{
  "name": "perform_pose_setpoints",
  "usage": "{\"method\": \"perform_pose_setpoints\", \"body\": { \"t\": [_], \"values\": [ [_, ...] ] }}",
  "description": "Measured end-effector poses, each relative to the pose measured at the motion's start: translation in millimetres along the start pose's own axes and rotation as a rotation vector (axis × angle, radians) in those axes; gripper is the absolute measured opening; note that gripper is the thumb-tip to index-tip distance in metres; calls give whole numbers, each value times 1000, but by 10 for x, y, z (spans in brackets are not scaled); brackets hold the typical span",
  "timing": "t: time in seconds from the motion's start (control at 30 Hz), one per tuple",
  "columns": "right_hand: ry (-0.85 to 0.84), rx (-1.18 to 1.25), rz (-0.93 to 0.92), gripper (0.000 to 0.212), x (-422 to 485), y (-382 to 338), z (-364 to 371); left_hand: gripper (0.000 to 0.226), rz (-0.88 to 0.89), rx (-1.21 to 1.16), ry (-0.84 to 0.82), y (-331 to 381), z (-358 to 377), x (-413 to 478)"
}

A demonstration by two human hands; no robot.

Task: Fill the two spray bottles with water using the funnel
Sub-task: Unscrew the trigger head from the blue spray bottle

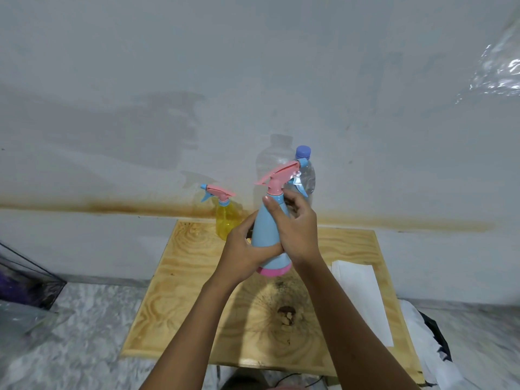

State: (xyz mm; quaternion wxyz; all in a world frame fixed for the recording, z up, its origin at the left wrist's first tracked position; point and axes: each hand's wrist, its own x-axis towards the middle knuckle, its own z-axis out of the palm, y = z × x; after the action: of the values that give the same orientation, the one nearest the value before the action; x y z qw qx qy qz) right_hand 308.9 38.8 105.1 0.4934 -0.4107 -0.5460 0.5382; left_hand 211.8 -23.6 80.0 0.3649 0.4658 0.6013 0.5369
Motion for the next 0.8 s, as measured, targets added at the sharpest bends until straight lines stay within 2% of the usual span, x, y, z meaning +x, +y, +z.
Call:
{"method": "perform_pose_setpoints", "body": {
  "t": [0.27,0.47,0.67,0.8],
  "values": [
    [-37,7,-19,22,1,17,-27,54,24,42,61,-25,50,-28],
    [-4,-96,-89,34,25,-31,-108,54,12,11,59,-69,91,-61],
    [-92,-151,-97,16,53,-14,-251,62,12,43,85,-148,128,-39],
    [-52,-209,-125,26,32,2,-216,64,-2,24,86,-177,164,-49]
  ]
}}
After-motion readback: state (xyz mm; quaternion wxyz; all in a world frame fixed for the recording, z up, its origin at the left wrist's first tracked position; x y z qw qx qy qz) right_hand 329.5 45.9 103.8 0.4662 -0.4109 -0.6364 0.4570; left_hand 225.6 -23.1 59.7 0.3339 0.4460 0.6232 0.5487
